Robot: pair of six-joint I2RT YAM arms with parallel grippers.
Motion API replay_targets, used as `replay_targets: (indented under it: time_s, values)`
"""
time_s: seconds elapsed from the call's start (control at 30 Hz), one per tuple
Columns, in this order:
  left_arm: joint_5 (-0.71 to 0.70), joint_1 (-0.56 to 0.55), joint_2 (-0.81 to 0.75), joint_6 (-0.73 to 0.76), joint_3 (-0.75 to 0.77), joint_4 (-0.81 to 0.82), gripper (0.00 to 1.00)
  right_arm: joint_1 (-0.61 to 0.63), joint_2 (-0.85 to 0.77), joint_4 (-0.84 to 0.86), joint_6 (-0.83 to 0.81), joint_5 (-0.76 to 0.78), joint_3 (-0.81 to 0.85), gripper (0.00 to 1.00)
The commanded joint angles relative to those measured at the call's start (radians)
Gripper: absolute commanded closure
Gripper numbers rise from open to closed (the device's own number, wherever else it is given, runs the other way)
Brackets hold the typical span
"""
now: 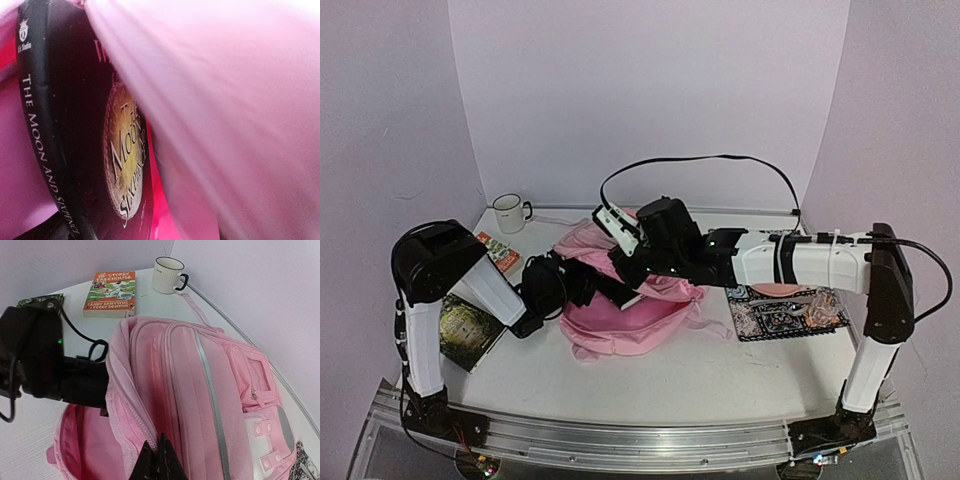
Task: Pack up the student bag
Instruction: Place the book in the largest pocket of the bag.
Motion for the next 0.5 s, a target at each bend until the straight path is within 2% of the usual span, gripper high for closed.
replay_targets:
  time_s: [0.0,0.2,0.37,0.47]
  values:
    - [-0.058,-0.02,-0.134,0.128,-0.018,-0.124,0.1,-0.035,-0.006,0.042,0.004,0.053,0.044,1.0]
    - [-0.062,-0.038,-0.174,0.171,0.018,-0.302,0.13,-0.051,-0.004,0.04,0.021,0.053,0.04,1.0]
    - [-0.046,-0.041,-0.129,0.185,0.126,-0.309,0.23,-0.052,0.012,0.039,0.037,0.018,0.055,1.0]
    - [-0.023,-0.042,-0.12,0.232,0.211,-0.302,0.23,-0.051,0.018,0.036,0.039,0.01,0.058,1.0]
